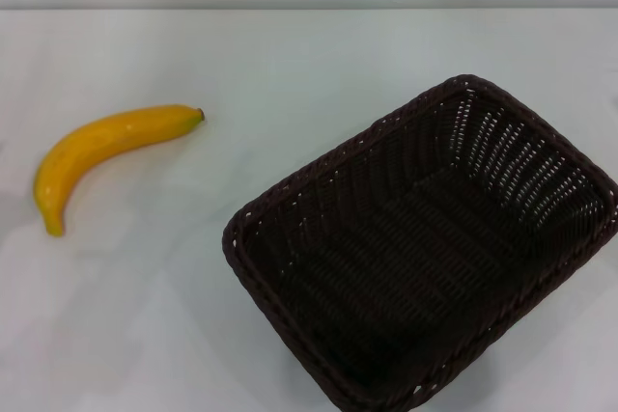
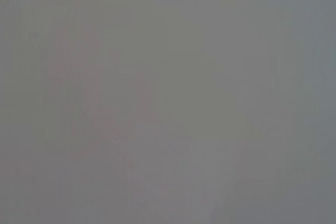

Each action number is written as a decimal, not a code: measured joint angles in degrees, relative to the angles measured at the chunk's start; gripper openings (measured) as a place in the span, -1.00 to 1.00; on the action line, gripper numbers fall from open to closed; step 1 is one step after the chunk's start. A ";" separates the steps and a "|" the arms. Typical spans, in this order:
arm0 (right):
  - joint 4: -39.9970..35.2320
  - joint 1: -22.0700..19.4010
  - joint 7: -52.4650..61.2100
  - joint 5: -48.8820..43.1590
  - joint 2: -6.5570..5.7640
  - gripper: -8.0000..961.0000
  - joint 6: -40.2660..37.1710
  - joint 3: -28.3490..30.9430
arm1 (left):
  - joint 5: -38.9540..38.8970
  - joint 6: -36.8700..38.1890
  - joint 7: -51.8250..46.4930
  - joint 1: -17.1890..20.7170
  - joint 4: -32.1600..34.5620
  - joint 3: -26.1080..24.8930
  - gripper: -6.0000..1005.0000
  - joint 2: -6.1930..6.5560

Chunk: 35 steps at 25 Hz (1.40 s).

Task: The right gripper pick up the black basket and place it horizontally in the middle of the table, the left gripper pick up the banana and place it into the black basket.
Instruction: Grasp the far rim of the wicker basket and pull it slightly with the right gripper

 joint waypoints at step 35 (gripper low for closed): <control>-14.18 37.43 66.61 -69.41 0.99 0.75 14.54 -33.35 | 5.10 13.10 -8.89 8.84 8.05 -0.03 0.47 6.22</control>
